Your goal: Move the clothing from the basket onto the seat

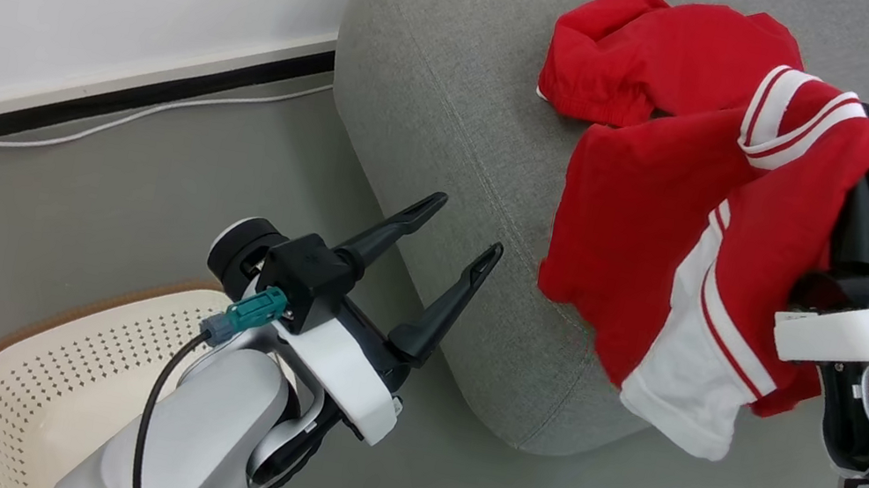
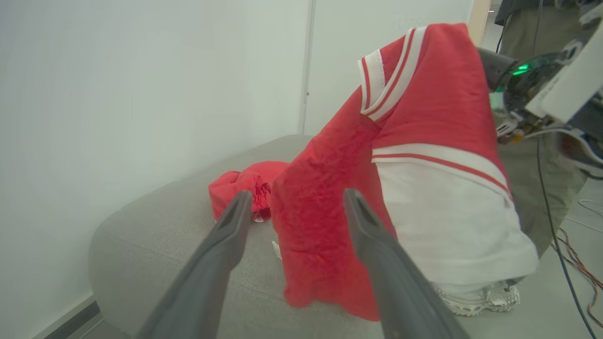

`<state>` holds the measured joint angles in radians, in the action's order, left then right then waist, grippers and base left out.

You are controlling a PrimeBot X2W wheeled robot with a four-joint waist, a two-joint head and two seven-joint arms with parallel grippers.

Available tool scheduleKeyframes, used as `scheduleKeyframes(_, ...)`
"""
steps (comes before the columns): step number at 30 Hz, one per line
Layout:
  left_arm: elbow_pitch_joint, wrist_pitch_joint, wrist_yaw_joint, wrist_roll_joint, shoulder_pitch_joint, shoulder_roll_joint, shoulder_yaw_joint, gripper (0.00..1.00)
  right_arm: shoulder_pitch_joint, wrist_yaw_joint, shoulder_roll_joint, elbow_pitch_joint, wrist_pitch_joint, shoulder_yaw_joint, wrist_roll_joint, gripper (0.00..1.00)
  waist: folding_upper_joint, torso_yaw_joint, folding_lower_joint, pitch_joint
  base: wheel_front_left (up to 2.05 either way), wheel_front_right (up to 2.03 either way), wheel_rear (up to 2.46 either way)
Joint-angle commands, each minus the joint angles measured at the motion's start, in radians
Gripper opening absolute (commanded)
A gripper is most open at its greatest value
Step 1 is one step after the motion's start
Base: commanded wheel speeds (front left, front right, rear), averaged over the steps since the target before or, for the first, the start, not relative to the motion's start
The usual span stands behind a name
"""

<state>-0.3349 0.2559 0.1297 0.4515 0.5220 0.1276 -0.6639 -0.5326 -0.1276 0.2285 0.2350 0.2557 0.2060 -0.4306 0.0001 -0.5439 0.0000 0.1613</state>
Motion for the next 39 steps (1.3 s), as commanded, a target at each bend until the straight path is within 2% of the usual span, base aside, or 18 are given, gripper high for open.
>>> scheduleKeyframes(1,0.022,0.006,0.001,0.01,0.048,0.016,0.025,1.0,-0.014,-0.003,0.015,-0.033,0.006,-0.007,0.008,0.0,-0.0001,-0.002,0.0,0.018,0.0,0.0,0.0)
scheduleKeyframes(9,0.022,0.006,0.001,0.005,0.063,0.029,0.004,1.0,-0.12,-0.003,0.059,0.009,0.006,-0.091,0.039,0.0,-0.0001,0.008,0.0,0.092,0.0,0.0,0.0)
scheduleKeyframes(18,0.003,0.006,0.001,0.004,0.124,0.043,-0.058,1.0,-0.313,-0.003,0.135,0.127,0.006,-0.281,0.133,0.0,-0.0001,0.075,0.0,0.237,0.0,0.0,0.0)
scheduleKeyframes(28,-0.012,0.006,0.001,0.01,0.2,0.054,-0.118,1.0,-0.574,-0.003,0.205,0.286,0.006,-0.442,0.254,0.0,-0.0001,0.146,0.0,0.379,0.0,0.0,0.0)
scheduleKeyframes(35,-0.015,0.006,0.001,0.01,0.234,0.058,-0.133,1.0,-0.748,-0.003,0.278,0.379,0.006,-0.639,0.368,0.0,-0.0001,0.213,0.0,0.452,0.0,0.0,0.0)
scheduleKeyframes(39,-0.015,0.006,0.001,0.012,0.237,0.058,-0.134,1.0,-0.815,-0.003,0.314,0.432,0.006,-0.765,0.495,0.0,-0.0001,0.254,0.0,0.481,0.0,0.0,0.0)
